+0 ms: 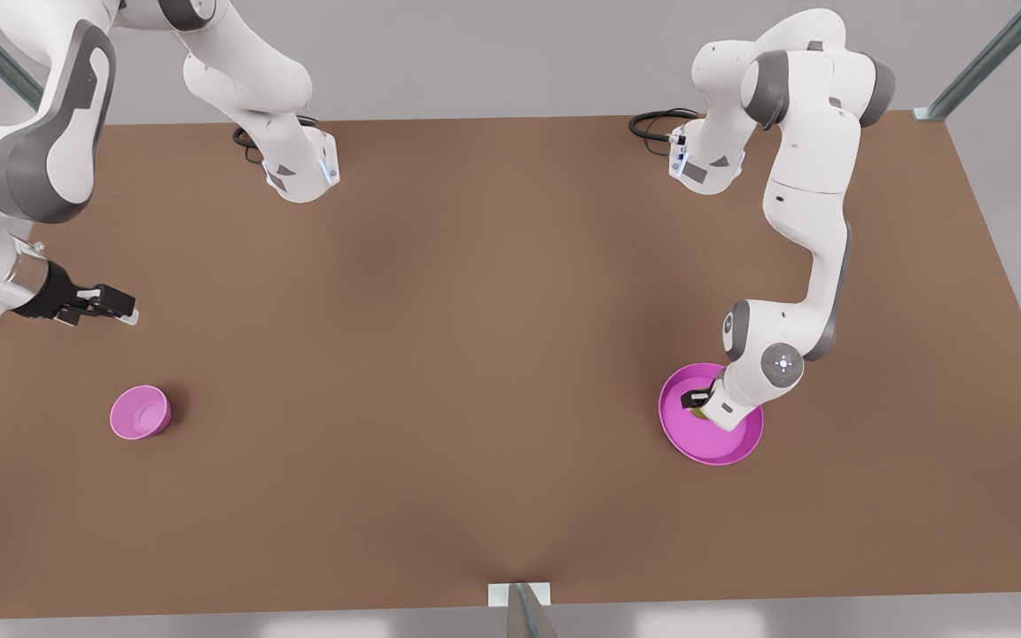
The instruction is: Use the left arm to pick up the apple from the plate, transfer it to the gripper of the right arm, and then use the right arm to place it into the bowl
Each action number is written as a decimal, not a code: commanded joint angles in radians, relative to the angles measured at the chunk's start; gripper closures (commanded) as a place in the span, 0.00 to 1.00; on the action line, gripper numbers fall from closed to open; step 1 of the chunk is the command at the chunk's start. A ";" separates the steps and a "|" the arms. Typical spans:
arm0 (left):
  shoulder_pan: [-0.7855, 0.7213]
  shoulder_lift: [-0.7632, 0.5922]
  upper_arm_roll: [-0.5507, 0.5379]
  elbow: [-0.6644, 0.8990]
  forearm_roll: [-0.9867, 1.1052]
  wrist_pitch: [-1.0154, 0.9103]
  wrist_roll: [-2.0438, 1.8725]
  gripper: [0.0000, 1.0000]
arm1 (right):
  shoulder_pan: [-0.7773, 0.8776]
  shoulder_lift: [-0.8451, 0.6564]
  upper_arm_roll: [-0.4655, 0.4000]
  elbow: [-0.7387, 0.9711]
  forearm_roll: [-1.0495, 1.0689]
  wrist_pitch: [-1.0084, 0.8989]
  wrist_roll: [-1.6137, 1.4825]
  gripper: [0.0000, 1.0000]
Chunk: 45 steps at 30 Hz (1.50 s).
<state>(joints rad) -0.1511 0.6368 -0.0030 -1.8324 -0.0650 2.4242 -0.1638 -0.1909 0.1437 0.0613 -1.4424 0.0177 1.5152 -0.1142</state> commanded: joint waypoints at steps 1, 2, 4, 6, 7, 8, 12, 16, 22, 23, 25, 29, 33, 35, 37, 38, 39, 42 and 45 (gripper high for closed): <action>0.001 0.001 0.000 0.001 0.002 0.010 -0.014 0.13 | 0.001 -0.001 0.000 0.000 0.001 -0.001 -0.022 0.00; 0.001 0.003 0.000 0.001 0.002 0.013 -0.014 0.16 | 0.001 -0.001 0.000 0.000 0.001 -0.001 -0.022 0.00; 0.001 0.003 0.000 0.001 0.002 0.015 -0.014 0.22 | 0.001 -0.001 0.000 0.000 0.001 -0.001 -0.022 0.00; 0.001 0.006 0.000 0.002 0.002 0.015 -0.014 0.23 | 0.001 -0.001 0.000 0.000 0.001 -0.001 -0.022 0.00; 0.001 0.009 0.000 0.004 0.002 0.015 -0.008 0.24 | 0.001 -0.001 0.000 0.000 0.001 -0.001 -0.022 0.00; 0.004 0.015 -0.006 0.004 0.001 0.018 -0.003 0.25 | 0.001 -0.001 0.000 0.000 0.001 -0.001 -0.022 0.00; 0.007 0.026 -0.012 0.004 -0.009 0.027 0.006 0.27 | 0.001 -0.001 0.000 0.000 0.001 -0.001 -0.022 0.00; 0.005 -0.031 -0.018 0.094 -0.103 -0.121 -0.002 0.29 | 0.001 -0.001 0.000 0.000 0.001 -0.001 -0.022 0.00; -0.010 -0.097 -0.178 0.374 -0.817 -0.439 -1.114 0.30 | 0.013 0.000 0.011 0.002 0.007 0.016 -0.010 0.00; -0.010 -0.092 -0.192 0.377 -0.879 -0.433 -1.123 0.30 | 0.011 0.000 0.021 0.002 0.019 0.017 -0.009 0.00; -0.064 -0.083 -0.192 0.393 -1.038 -0.349 -1.177 0.30 | 0.010 0.042 0.023 0.002 0.232 0.025 -0.010 0.00; -0.139 0.040 -0.204 0.508 -1.254 -0.205 -1.214 0.30 | 0.002 0.115 0.023 0.000 0.608 0.053 -0.010 0.00; -0.143 0.191 -0.253 0.668 -1.440 -0.205 -1.212 0.30 | 0.030 0.284 0.028 0.000 1.074 0.051 -0.169 0.00; -0.142 0.268 -0.282 0.777 -1.477 -0.191 -1.206 0.30 | 0.034 0.346 0.043 0.000 1.165 0.040 -0.240 0.00; -0.145 0.331 -0.319 0.834 -1.513 -0.180 -1.163 0.30 | 0.048 0.408 0.072 0.002 1.274 0.054 -0.300 0.00; -0.148 0.348 -0.365 0.835 -1.513 -0.142 -1.122 0.30 | 0.071 0.444 0.080 0.008 1.355 0.060 -0.332 0.00; -0.170 0.365 -0.374 0.837 -1.513 -0.128 -1.096 0.30 | 0.114 0.444 0.081 0.008 1.372 0.100 -0.349 0.00; -0.248 0.406 -0.373 0.872 -1.513 -0.106 -1.088 0.30 | 0.205 0.444 0.089 0.010 1.387 0.240 -0.334 0.00; -0.251 0.409 -0.374 0.872 -1.513 -0.106 -1.054 0.31 | 0.286 0.493 0.089 0.042 1.407 0.367 -0.334 0.00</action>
<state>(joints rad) -0.3994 1.0466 -0.3768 -0.9613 -1.5685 2.2875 -1.0483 0.0780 0.6315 0.1497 -1.4019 1.3833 1.7280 -0.2844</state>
